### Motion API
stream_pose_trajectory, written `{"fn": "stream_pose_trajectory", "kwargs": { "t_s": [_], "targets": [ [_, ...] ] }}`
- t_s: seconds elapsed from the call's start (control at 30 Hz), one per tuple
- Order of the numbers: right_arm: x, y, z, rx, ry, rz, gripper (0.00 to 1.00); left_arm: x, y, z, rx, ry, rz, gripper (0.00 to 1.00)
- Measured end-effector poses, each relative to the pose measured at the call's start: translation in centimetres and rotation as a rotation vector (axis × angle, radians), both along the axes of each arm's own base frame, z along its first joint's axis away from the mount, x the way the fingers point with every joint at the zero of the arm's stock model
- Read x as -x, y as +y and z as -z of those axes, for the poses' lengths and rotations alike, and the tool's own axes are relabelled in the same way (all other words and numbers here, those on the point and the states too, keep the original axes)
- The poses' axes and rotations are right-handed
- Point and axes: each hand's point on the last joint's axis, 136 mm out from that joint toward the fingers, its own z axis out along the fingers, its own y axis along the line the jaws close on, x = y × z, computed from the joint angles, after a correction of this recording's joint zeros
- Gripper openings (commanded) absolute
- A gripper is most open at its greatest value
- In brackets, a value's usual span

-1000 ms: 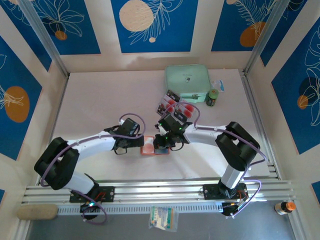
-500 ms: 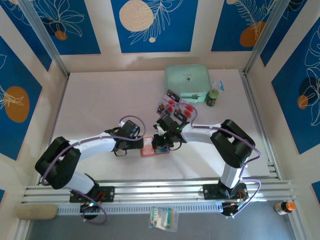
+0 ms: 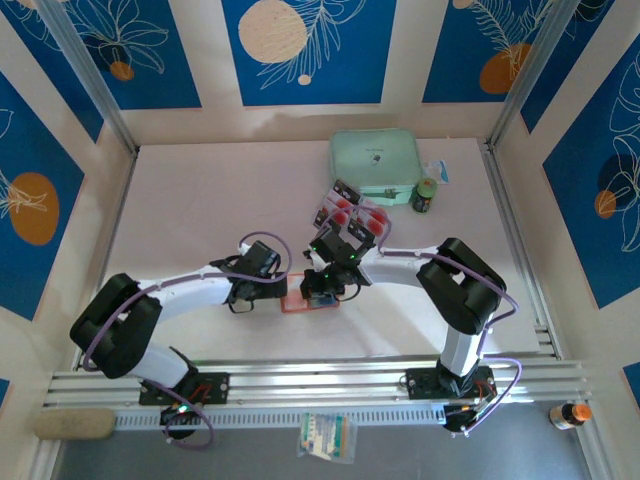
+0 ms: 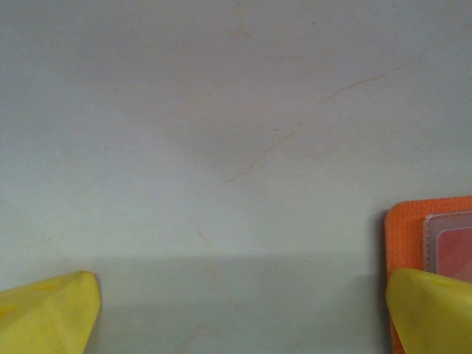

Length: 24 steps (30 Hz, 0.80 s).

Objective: Put the credit cards into the card holder

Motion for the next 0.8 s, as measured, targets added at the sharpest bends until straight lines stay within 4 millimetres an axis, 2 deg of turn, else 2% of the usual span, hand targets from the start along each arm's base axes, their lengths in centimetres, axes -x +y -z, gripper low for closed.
{"fn": "stream_pose_trajectory", "kwargs": {
  "t_s": [0.5, 0.67, 0.8],
  "targets": [
    [-0.5, 0.2, -0.5, -0.024, -0.008, 0.005, 0.0, 0.2, 0.5, -0.1, -0.026, -0.002, -0.006, 1.0],
    [-1.3, -0.1, -1.9, -0.048, -0.033, 0.024, 0.0, 0.1, 0.9, -0.7, -0.04, -0.015, -0.013, 1.0],
    [-2.1, -0.7, -3.3, -0.068, -0.055, 0.048, 0.0, -0.1, 1.3, -2.0, -0.049, -0.044, -0.021, 1.0]
  ]
}}
